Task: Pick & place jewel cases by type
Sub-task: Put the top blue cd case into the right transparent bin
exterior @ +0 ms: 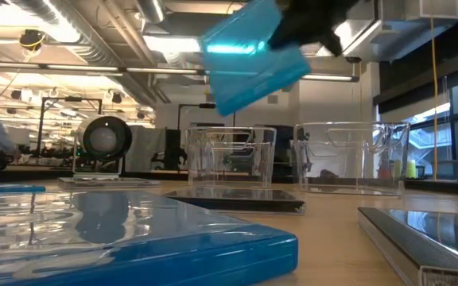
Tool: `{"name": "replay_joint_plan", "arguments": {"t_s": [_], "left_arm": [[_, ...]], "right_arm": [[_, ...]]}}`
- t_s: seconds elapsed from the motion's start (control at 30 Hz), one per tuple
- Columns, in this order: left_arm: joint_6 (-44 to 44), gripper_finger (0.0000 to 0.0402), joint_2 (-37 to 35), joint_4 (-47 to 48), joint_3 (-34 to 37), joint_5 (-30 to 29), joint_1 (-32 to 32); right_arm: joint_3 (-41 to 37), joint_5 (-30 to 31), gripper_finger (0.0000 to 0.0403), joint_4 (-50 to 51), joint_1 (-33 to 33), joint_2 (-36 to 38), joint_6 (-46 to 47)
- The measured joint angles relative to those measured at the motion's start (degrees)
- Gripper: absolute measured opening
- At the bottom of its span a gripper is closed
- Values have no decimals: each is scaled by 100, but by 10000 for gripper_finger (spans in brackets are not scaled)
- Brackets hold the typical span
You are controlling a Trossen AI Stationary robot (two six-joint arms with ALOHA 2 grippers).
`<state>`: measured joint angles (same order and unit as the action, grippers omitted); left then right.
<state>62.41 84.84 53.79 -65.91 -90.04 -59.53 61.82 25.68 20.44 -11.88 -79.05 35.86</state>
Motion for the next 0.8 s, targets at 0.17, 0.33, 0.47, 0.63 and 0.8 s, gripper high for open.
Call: {"name": "replay_joint_plan", "arguments": {"t_s": [0.17,0.33,0.47,0.63,0.8], "left_arm": [[-15,239,0,0,0,0,2],[-17,239,0,-1,-2,0,7],[-17,239,0,1,-2,0,33],[-17,239,0,1,-2,3,160],[-17,239,0,1,-3,118,341]], "right_arm": [[2,-40,46,1263,276,956,938],[2,468,46,2960,534,1444,2125],[-40,525,46,3912,729,1469,3070],[-321,315,46,3880,947,1460,3562],[-701,126,46,3350,1178,1456,3657]]}}
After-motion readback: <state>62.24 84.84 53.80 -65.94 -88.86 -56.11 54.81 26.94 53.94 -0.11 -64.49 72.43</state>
